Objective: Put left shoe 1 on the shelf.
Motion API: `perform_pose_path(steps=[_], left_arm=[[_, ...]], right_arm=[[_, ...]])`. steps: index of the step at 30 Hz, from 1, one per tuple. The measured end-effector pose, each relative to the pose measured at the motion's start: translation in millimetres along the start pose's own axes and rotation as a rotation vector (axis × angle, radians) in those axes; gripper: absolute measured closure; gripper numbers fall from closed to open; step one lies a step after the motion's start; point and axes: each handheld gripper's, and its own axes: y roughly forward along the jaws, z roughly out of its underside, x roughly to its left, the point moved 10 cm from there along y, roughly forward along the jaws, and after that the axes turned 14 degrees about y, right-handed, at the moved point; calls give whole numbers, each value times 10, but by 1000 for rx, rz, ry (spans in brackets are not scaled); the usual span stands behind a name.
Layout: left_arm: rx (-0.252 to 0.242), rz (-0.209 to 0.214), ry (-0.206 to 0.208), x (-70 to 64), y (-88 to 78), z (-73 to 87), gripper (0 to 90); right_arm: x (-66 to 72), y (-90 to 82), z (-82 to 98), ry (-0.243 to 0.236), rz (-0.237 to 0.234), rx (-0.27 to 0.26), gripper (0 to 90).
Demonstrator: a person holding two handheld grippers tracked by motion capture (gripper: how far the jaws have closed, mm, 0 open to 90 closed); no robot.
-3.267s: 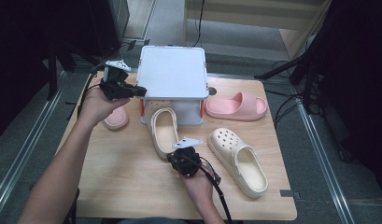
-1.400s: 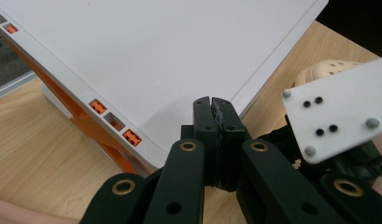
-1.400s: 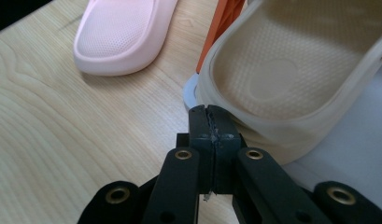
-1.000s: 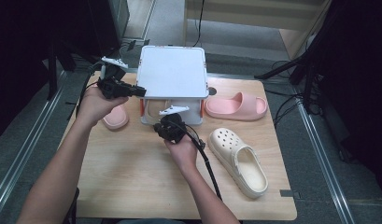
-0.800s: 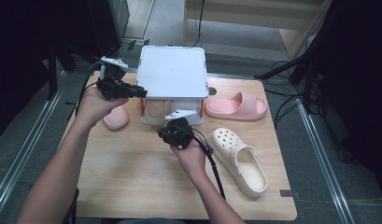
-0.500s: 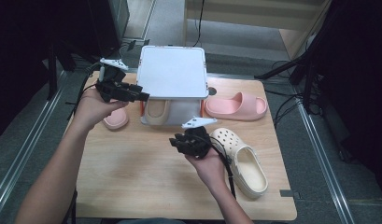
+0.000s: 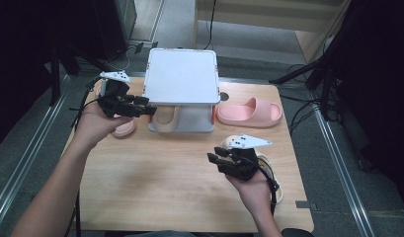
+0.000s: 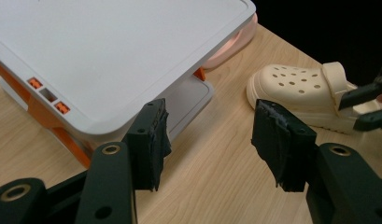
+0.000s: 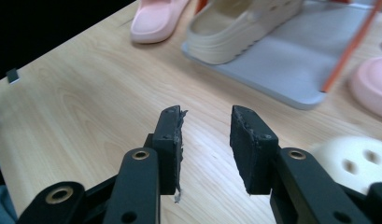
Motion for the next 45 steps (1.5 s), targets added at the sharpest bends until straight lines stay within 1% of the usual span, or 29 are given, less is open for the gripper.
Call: perform_pose_path(steps=[1,2,5,6,7,8,9,10,11,14,15,16,18,20,21,22,24,25,26,27,31,32,33,35,37,39,40,42,45], left_arm=[[0,0,0,0,0,0,452],[7,-4,0,-20,-16,45,451],[5,-11,-3,-35,-22,79,451],[11,-14,-8,-55,-38,128,450],[11,-14,-8,-55,-38,128,450],[10,-23,-14,-70,-47,170,449],[10,-23,-14,-70,-47,170,448],[10,-26,-14,-75,-50,188,446],[6,-35,-18,-79,-46,210,446],[7,-38,-22,-92,-30,239,440],[7,-38,-22,-92,-30,239,439],[12,-39,-20,-104,-14,254,439],[20,-38,-17,-132,19,276,439],[18,-42,-9,-149,53,279,438],[18,-42,-9,-149,53,279,437],[18,-43,-2,-171,93,278,434],[32,-38,9,-204,152,284,431],[32,-38,9,-204,152,284,431],[44,-37,19,-226,195,282,431],[43,-35,18,-235,212,276,431],[38,-23,24,-268,269,256,431],[45,-16,36,-278,312,256,431],[48,-9,34,-293,336,256,431],[55,-1,37,-310,380,254,431],[58,6,45,-317,412,247,431],[57,11,46,-325,432,233,431],[57,14,45,-331,438,226,431],[51,18,51,-334,448,209,431],[42,26,46,-335,473,193,431]], right_arm=[[-34,-40,2,7,2,-4,648],[-75,-72,8,9,4,-5,648],[-211,-144,48,29,25,-8,648],[-269,-169,71,46,30,-8,648],[-269,-169,71,46,30,-8,648],[-356,-220,108,65,38,-5,648],[-356,-220,108,65,38,-5,648],[-420,-277,128,69,46,-7,648],[-443,-300,134,72,50,-9,648],[-560,-393,153,82,78,-20,645],[-560,-393,153,82,78,-20,645],[-669,-460,178,97,111,-26,626],[-761,-515,207,103,153,-29,625],[-824,-569,244,137,166,-28,622],[-844,-586,260,154,164,-32,622],[-861,-594,282,169,162,-32,621],[-891,-582,330,182,164,-23,616],[-891,-582,330,182,164,-23,616],[-910,-566,364,195,164,-15,605],[-911,-567,371,204,166,-15,600],[-915,-576,404,212,182,-10,593],[-911,-557,439,206,186,4,591],[-910,-543,458,211,188,11,589],[-906,-534,466,210,186,-4,587],[-911,-540,473,235,179,-10,583],[-939,-540,525,260,194,12,577],[-951,-534,569,267,209,34,577],[-942,-518,599,256,209,48,577],[-942,-454,623,253,211,70,582]])
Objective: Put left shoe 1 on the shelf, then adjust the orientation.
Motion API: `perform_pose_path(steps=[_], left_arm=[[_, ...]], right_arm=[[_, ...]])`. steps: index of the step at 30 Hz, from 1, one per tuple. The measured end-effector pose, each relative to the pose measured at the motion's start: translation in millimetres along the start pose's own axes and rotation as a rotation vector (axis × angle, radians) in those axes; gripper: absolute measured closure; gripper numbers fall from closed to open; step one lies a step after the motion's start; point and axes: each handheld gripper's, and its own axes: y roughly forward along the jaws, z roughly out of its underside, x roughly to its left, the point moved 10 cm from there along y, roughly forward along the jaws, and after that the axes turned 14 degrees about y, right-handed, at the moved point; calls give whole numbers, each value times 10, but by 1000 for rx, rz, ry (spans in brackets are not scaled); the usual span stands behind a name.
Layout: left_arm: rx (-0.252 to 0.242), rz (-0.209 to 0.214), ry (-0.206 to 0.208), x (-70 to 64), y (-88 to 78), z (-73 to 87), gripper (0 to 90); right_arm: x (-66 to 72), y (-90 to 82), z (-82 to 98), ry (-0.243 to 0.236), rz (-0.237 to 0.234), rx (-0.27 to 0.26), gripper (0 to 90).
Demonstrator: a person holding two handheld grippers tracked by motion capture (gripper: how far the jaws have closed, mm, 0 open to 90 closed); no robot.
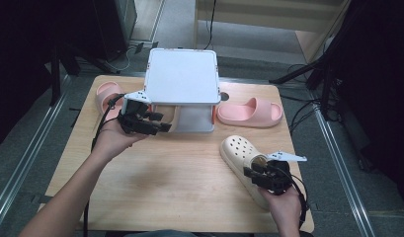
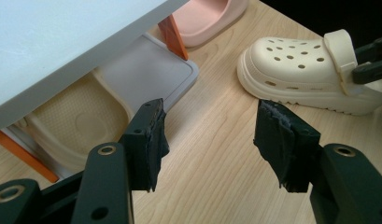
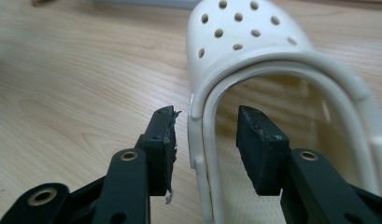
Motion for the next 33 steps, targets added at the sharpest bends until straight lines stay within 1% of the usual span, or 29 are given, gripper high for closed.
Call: perform_pose_path(steps=[1,3,5,8,9,10,14,16,19,20,22,24,25,28,30,31,33], left_arm=[[8,0,0,2,8,5,431],[8,4,7,0,23,2,431],[10,7,8,-11,32,2,432],[22,8,15,-12,49,20,432],[25,8,13,-12,53,23,431],[26,8,11,-15,58,27,431],[31,7,17,-14,66,35,436],[29,8,15,-15,69,40,440],[34,7,10,-13,75,57,451],[38,10,14,-12,76,67,455],[40,9,18,-12,78,79,463],[41,11,10,-23,80,90,468],[48,11,12,-24,78,101,468],[56,11,10,-42,82,138,469],[56,8,4,-54,82,160,469],[60,7,9,-53,78,172,469],[60,3,4,-66,80,199,470]], right_arm=[[0,52,6,-5,5,15,587],[15,137,12,-2,4,39,600],[23,212,5,-7,6,53,623],[7,288,-9,0,12,71,714],[6,306,-20,11,10,74,750],[17,313,-27,13,-1,73,773],[54,331,-54,4,20,70,779],[70,310,-75,8,11,61,779],[117,272,-113,29,-22,43,778],[132,267,-117,28,-26,43,778],[187,270,-127,19,-41,41,778],[257,281,-132,-1,-56,41,778],[302,295,-136,-15,-65,43,778],[406,339,-141,-34,-91,54,777],[493,381,-144,-52,-106,60,777],[552,407,-141,-64,-115,68,777],[644,458,-146,-88,-129,74,776]])
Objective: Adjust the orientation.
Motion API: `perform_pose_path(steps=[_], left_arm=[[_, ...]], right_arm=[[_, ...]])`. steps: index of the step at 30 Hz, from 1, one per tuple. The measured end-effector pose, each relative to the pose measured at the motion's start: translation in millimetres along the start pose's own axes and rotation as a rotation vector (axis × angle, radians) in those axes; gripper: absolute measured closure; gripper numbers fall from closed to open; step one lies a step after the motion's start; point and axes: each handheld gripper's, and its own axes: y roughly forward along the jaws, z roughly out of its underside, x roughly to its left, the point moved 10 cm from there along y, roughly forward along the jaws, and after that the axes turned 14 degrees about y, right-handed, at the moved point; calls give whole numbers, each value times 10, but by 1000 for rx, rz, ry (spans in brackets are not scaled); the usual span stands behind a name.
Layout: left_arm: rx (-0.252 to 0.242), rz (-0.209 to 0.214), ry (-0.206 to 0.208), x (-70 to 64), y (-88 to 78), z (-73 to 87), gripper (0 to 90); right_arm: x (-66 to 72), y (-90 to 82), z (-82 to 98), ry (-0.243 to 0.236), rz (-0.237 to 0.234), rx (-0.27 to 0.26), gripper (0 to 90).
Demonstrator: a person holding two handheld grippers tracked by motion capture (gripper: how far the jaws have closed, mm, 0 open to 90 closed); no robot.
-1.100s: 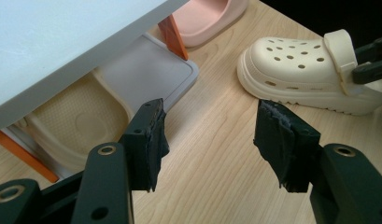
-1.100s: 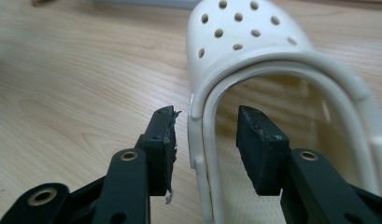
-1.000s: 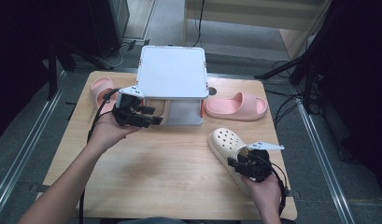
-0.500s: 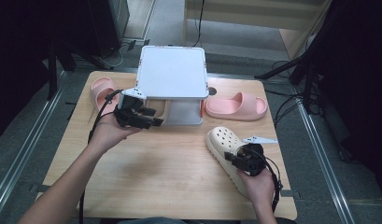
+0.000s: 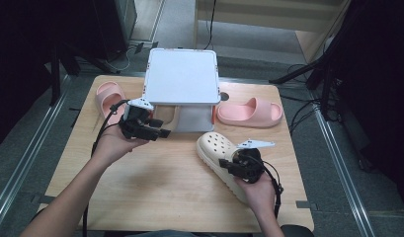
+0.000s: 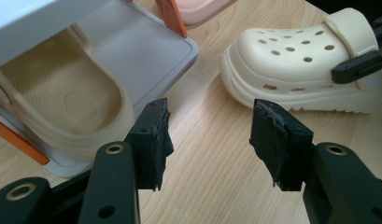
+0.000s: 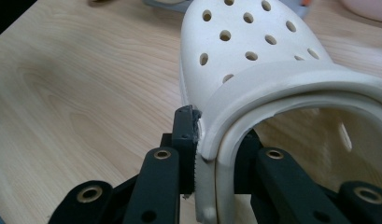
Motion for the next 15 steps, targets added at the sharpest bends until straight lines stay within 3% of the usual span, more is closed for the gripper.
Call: perform_pose_path(steps=[7,15], left_arm=[[15,22,-22,-73,7,102,529],[5,18,-42,-133,3,206,598]], right_arm=[[257,221,-19,-66,-38,43,775],[482,464,-68,-132,-55,88,771]])
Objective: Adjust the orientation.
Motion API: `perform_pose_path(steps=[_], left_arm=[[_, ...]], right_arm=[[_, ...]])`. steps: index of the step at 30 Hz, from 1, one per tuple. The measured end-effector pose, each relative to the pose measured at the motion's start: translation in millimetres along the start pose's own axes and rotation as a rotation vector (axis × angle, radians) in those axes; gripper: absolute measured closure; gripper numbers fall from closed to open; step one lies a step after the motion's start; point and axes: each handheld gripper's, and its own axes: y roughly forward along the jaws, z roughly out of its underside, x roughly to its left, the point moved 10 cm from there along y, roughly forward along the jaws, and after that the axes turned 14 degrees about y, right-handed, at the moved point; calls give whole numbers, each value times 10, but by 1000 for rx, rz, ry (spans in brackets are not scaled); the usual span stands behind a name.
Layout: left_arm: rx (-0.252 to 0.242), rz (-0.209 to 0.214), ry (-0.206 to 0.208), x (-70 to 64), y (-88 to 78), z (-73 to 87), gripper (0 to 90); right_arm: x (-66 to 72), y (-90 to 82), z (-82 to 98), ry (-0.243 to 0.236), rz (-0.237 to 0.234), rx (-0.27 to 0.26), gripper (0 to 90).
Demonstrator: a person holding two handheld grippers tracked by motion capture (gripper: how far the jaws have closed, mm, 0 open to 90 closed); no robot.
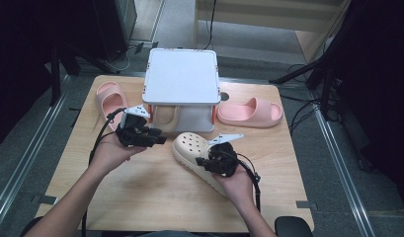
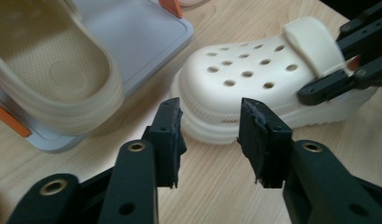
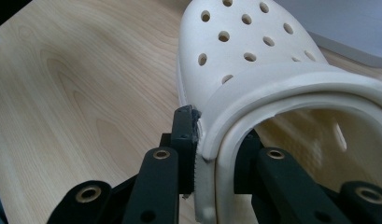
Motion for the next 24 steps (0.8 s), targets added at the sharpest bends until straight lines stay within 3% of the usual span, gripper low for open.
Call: perform_pose_path(steps=[5,15,17,22,24], left_arm=[[27,-11,1,-53,63,109,627],[37,-25,2,-106,80,235,641],[34,-26,3,-120,80,241,641],[33,-27,2,-131,100,242,641],[25,-54,18,-125,110,247,662]], right_arm=[[120,149,-28,-28,-20,24,768],[187,258,31,-64,-56,57,737],[208,215,-4,-55,-68,34,666],[173,48,-36,-32,-83,8,619],[150,-42,-46,-36,-84,-14,612]])
